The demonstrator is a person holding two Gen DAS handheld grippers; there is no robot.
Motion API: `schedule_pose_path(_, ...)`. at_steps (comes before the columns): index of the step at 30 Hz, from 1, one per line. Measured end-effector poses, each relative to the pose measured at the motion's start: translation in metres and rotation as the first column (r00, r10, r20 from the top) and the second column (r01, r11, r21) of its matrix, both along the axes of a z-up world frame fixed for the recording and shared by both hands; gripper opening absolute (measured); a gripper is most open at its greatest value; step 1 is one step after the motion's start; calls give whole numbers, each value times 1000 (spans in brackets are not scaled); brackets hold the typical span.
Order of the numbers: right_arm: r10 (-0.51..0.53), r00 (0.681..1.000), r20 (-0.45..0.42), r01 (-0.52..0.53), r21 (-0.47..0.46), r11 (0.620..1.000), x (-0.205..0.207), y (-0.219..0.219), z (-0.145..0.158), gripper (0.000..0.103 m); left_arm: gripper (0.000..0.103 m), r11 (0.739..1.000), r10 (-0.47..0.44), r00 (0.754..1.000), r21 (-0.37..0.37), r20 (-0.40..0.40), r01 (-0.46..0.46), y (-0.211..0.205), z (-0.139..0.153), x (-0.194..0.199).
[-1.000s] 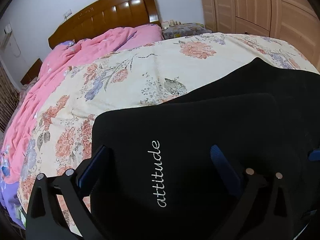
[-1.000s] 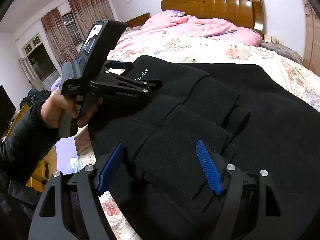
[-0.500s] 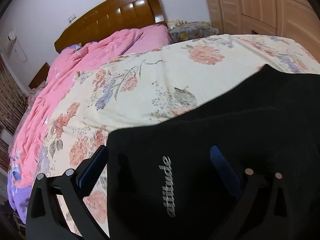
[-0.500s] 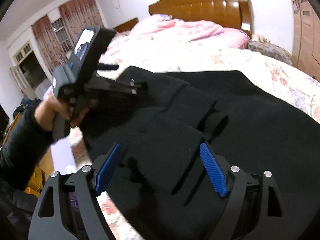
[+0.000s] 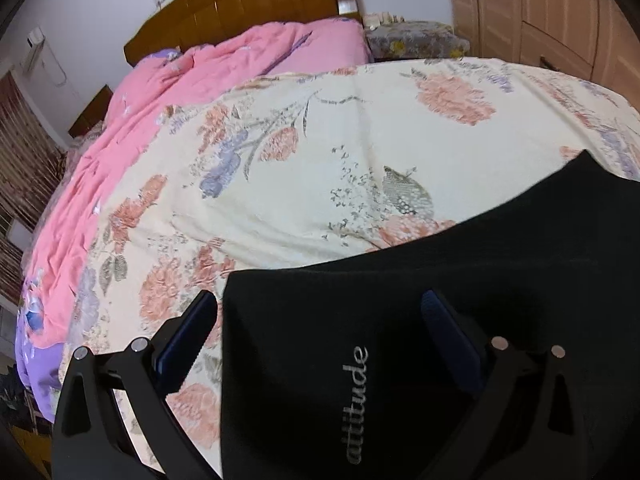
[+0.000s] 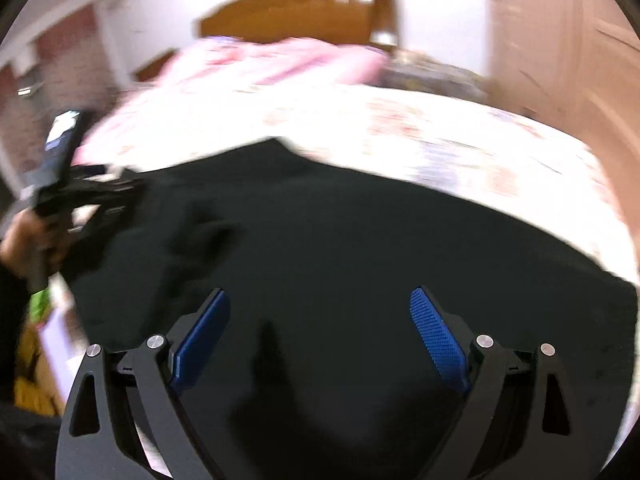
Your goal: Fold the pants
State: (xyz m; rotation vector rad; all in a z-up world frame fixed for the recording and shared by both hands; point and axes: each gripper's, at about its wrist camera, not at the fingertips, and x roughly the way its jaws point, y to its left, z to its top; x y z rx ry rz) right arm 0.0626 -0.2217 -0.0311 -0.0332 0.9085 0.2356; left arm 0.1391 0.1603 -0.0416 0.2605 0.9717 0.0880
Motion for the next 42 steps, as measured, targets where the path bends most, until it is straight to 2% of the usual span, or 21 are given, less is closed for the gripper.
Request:
schedule_pose_path(1, -33, 999, -30, 31, -66, 997, 7, -9, -8, 88, 102, 1000, 14, 1000, -12, 3, -14, 1, 0, 1)
schedule_pose_path(3, -26, 997, -79, 23, -44, 999, 11, -22, -19, 89, 102, 1000, 26, 1000, -8, 4, -26, 0, 0, 0)
schedule_pose_path(4, -13, 998, -61, 11, -29, 1000, 7, -25, -18, 89, 102, 1000, 31, 999, -2, 5, -31, -1, -1, 0)
schedule_pose_path(6, 0, 998, -68, -5, -64, 998, 2, -24, -18, 89, 102, 998, 58, 998, 39, 10, -59, -6, 3, -4)
schedule_pose_path(8, -10, 999, -46, 6, -78, 997, -11, -29, -9, 89, 101, 993, 52, 997, 101, 56, -57, -25, 18, -15)
schedule_pose_path(10, -27, 1000, -15, 27, -4, 1000, -28, -46, -2, 91, 101, 998, -35, 991, 61, 126, 28, -54, 40, -32)
schedule_pose_path(13, -49, 999, -21, 49, 12, 999, -47, -65, -10, 92, 101, 983, -183, 962, 55, 203, 175, -106, 57, -54)
schedule_pose_path(15, -12, 1000, 19, 12, -26, 1000, -60, -61, -13, 92, 101, 961, -276, 942, 28, 193, 276, -138, 50, -63)
schedule_pose_path(17, 7, 999, 46, -2, -106, 994, -74, -54, -12, 92, 101, 942, -336, 927, 57, 164, 331, -163, 32, -69)
schedule_pose_path(18, 7, 998, 57, -1, -107, 994, -80, -55, -10, 92, 101, 935, -355, 924, 71, 141, 348, -171, 22, -71)
schedule_pose_path(20, -20, 996, 88, 22, -18, 1000, -100, -72, -1, 92, 101, 926, -377, 922, 54, 86, 373, -181, 0, -74)
schedule_pose_path(22, -79, 991, 108, 69, 95, 993, -122, -97, 6, 92, 101, 923, -382, 922, 79, 59, 378, -183, -15, -78)
schedule_pose_path(23, -106, 987, 118, 88, 149, 985, -133, -108, 8, 92, 101, 917, -392, 917, 107, 74, 384, -185, -15, -84)
schedule_pose_path(24, -151, 981, 121, 123, 212, 969, -146, -121, 9, 92, 101, 914, -399, 914, 101, 68, 392, -187, -11, -87)
schedule_pose_path(27, -239, 969, 68, 209, 297, 932, -167, -141, -1, 92, 101, 906, -423, 901, 59, 100, 419, -198, 4, -95)
schedule_pose_path(28, -251, 967, 46, 225, 317, 921, -170, -143, -7, 92, 101, 898, -440, 891, 51, 112, 437, -206, 9, -97)
schedule_pose_path(31, -292, 956, -10, 274, 375, 886, -178, -149, -25, 92, 101, 848, -528, 840, 24, 123, 529, -246, 16, -105)
schedule_pose_path(34, -294, 955, -31, 281, 410, 868, -173, -148, -32, 92, 101, 800, -599, 793, 36, 116, 599, -283, 9, -113)
schedule_pose_path(36, -276, 961, -31, 260, 442, 859, -167, -144, -32, 92, 101, 777, -629, 772, 44, 92, 628, -301, 0, -116)
schedule_pose_path(39, -268, 963, -38, 253, 478, 841, -151, -144, -31, 92, 102, 773, -635, 770, 45, 69, 633, -306, -21, -114)
schedule_pose_path(42, -284, 955, -89, 288, 514, 808, -141, -148, -36, 94, 102, 787, -612, 789, -51, 62, 615, -296, -23, -107)
